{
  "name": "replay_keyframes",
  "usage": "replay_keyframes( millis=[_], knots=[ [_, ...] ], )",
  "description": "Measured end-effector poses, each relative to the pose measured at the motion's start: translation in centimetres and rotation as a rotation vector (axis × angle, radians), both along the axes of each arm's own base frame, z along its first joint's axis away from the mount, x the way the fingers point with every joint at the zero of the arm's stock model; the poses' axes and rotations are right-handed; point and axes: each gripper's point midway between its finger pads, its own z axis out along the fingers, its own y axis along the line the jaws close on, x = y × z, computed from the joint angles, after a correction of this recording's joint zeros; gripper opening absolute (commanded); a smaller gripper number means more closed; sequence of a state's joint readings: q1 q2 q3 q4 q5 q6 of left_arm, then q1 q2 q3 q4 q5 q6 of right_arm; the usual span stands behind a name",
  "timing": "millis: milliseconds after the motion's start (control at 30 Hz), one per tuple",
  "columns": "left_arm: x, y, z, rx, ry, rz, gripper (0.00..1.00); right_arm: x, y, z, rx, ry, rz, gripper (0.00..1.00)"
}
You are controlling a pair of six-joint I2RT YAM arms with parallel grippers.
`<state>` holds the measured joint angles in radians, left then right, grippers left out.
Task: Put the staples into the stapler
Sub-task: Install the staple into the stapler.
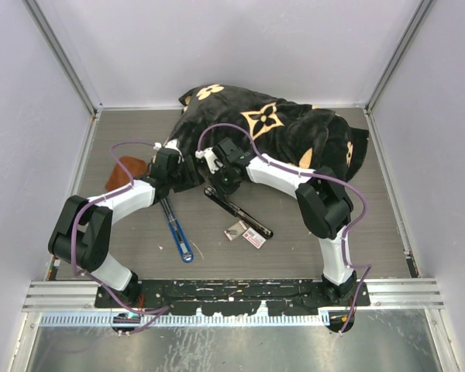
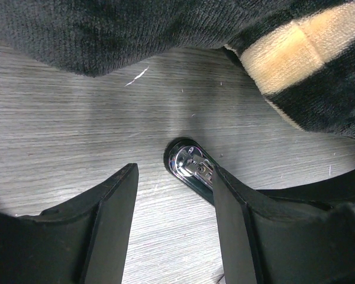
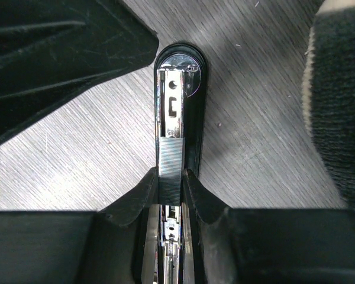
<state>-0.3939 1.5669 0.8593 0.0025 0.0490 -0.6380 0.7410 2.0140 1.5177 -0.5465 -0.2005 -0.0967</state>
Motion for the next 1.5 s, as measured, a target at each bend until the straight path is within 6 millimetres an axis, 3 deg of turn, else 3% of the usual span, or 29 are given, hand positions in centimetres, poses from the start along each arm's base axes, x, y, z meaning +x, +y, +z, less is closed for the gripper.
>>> replay_keyframes(
  millis=[267, 767, 1500],
  knots=[
    [0.0, 0.0, 0.0, -0.002, 0.001, -0.001, 0.55, -0.4, 0.5, 0.9, -0.023, 0.015, 0.024, 0.24],
    [0.0, 0.1, 0.0, -0.002, 0.004, -0.001, 0.54, -0.5, -0.2, 0.6, -0.137, 0.047, 0.034, 0.25],
    [0.0, 0.1, 0.0, -0.009, 0.007, -0.003, 0.54, -0.7, -0.2, -0.3, -0.165, 0.065, 0.051, 0.29]
  ],
)
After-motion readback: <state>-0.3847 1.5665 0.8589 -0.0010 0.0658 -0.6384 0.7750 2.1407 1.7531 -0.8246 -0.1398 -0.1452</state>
